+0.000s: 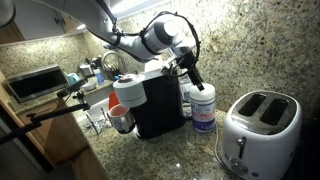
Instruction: Place the Lysol container on its side
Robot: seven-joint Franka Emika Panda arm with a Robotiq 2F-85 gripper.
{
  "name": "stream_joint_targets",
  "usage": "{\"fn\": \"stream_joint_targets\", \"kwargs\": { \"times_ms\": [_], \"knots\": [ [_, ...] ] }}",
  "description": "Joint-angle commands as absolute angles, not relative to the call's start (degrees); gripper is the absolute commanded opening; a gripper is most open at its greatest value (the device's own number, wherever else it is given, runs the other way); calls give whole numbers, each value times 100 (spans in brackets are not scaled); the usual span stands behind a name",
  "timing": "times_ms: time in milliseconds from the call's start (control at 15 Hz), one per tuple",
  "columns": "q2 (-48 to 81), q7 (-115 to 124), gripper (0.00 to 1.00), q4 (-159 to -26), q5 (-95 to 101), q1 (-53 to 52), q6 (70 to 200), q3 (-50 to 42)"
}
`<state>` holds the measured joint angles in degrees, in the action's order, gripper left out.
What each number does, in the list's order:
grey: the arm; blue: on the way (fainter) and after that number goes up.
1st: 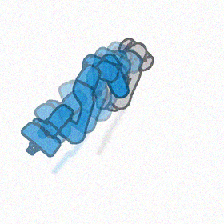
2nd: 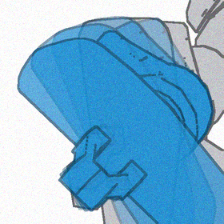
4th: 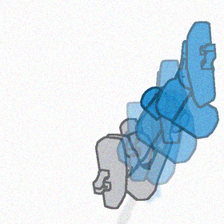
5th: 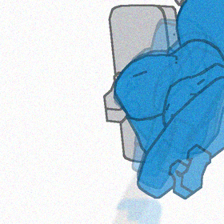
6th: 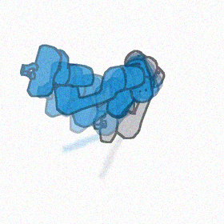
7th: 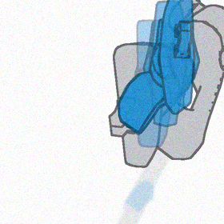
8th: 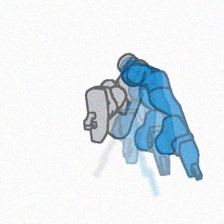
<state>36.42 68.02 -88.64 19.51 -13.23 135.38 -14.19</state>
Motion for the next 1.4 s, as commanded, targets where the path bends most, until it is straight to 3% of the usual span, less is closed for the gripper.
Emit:
{"fn": "stream_joint_targets", "kwargs": {
  "times_ms": [0,133,200,267,333,467,600,667,867,1067,1133,1200,1333],
  "knots": [
    [3821,6849,100,-8517,1985,-1267,13231,-1360],
    [3848,6850,100,-8464,1985,-1266,13171,-1357],
    [3861,6829,75,-8440,1992,-1262,13152,-1353],
    [3874,6849,74,-8412,2000,-1269,13115,-1362],
    [3874,6841,83,-8397,1997,-1264,13080,-1355],
    [3885,6875,73,-8356,2043,-1285,13075,-1381],
    [3901,6918,49,-8330,2091,-1307,13110,-1412],
    [3903,6902,45,-8306,2102,-1302,13112,-1408],
    [3922,6908,49,-8254,2107,-1300,13111,-1403],
    [3942,6896,68,-8228,2085,-1299,13063,-1396],
    [3952,6902,61,-8220,2083,-1300,13063,-1398],
    [3959,6868,42,-8209,2054,-1285,13054,-1377],
    [3987,6951,33,-8189,2068,-1310,13055,-1408]
  ]
}}
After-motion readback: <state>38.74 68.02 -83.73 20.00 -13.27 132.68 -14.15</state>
